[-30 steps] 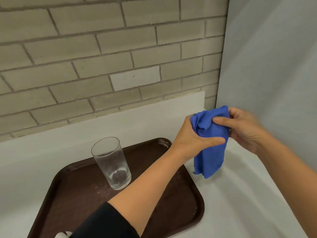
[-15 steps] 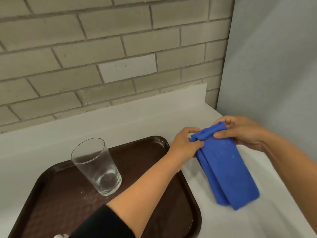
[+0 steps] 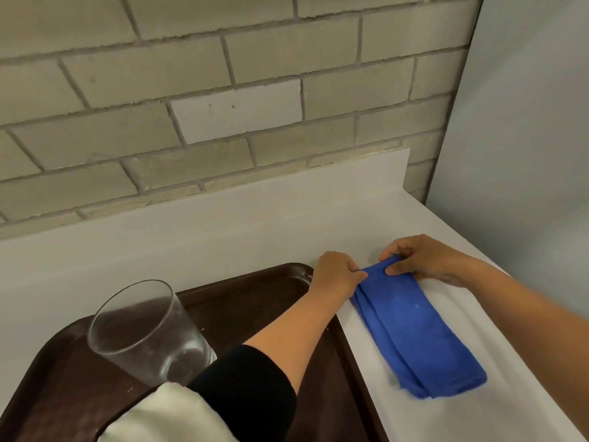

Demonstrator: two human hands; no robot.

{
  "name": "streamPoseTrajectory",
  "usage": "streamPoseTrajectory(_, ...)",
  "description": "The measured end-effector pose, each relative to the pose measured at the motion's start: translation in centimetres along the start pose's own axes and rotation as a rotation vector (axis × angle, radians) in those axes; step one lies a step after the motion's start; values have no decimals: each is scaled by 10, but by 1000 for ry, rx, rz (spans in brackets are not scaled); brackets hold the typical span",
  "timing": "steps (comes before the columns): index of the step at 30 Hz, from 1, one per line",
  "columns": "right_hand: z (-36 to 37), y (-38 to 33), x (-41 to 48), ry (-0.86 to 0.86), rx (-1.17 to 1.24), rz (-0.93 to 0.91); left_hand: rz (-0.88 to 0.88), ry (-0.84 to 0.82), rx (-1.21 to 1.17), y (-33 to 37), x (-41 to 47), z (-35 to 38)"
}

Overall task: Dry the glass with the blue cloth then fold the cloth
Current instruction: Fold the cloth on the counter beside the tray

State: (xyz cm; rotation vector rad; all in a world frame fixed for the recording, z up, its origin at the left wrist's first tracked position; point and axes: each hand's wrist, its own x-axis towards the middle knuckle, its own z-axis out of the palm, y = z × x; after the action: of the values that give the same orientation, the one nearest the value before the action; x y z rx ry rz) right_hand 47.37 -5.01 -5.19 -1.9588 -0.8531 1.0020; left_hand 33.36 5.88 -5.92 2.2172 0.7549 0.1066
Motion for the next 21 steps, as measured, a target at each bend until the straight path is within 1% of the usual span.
streamPoseTrajectory(3,-5,-5,2,-74,-50,-10,-14,-14,-7,0,3,-5)
streamPoseTrajectory(7,-14,-10,2,-166,-120,16,-64,-65,-82,2,7,-19)
streamPoseTrajectory(11,-17,-17,2,-215,-145,54,-206,-138,-150,6,9,-27)
streamPoseTrajectory(12,-17,-17,3,-197,-165,45,-224,-146,-112,8,9,-27)
streamPoseTrajectory(14,-14,-17,6,-115,-205,8,-218,-139,50,10,10,-26)
streamPoseTrajectory(16,-9,-15,10,-30,-224,-26,-179,-81,168,10,11,-23)
streamPoseTrajectory(19,-1,-8,17,79,-186,-46,-139,6,220,8,11,-15)
streamPoseTrajectory(21,4,-4,19,150,-178,-62,-133,27,259,5,12,-11)
